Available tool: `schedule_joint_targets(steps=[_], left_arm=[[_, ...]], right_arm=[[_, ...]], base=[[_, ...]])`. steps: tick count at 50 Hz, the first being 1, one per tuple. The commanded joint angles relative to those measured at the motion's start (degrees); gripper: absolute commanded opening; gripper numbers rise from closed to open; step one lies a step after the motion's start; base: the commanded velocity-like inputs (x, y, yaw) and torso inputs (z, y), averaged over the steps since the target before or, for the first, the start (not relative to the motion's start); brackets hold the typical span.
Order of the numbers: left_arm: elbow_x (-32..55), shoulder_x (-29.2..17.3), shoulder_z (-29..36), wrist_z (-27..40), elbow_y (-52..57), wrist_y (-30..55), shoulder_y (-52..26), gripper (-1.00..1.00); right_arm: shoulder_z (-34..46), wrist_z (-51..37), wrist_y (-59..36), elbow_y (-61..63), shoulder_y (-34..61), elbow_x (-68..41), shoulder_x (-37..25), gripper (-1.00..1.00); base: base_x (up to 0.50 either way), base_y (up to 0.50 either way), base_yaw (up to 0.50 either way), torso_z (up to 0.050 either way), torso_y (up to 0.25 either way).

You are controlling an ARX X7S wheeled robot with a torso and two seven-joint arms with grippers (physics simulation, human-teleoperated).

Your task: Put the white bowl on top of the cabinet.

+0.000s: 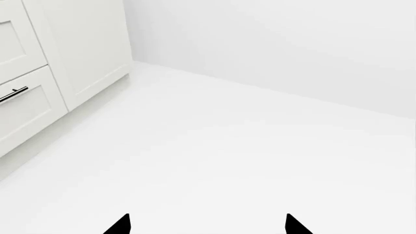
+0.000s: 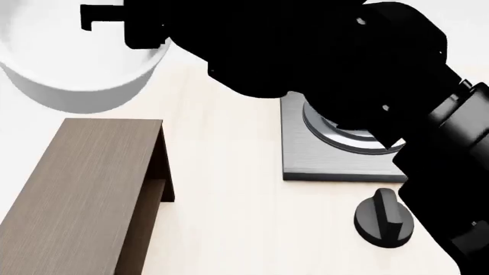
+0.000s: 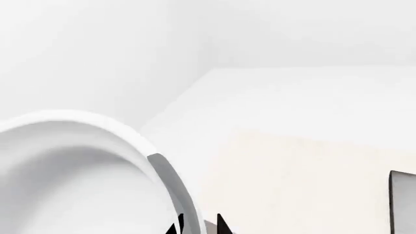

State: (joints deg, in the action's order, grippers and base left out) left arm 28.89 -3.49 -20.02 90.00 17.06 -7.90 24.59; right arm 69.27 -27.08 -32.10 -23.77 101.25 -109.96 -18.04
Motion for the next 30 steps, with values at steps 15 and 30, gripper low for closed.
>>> schedule_joint_targets(steps=[15, 30], left_arm=[[1.5, 1.1, -1.6, -2.7, -0.3, -0.9, 0.1, 1.0], [1.7, 1.0, -1.6, -2.7, -0.4, -1.2, 0.1, 1.0]], right_arm=[[0.4, -2.4, -4.5, -7.6, 3.6, 1.6, 7.6, -1.0], [0.6, -3.6, -3.3, -6.4, -0.4, 1.0, 8.2, -1.0]], base=[[0.0, 0.0, 0.0, 0.001, 0.001], [0.0, 0.0, 0.0, 0.0, 0.001]])
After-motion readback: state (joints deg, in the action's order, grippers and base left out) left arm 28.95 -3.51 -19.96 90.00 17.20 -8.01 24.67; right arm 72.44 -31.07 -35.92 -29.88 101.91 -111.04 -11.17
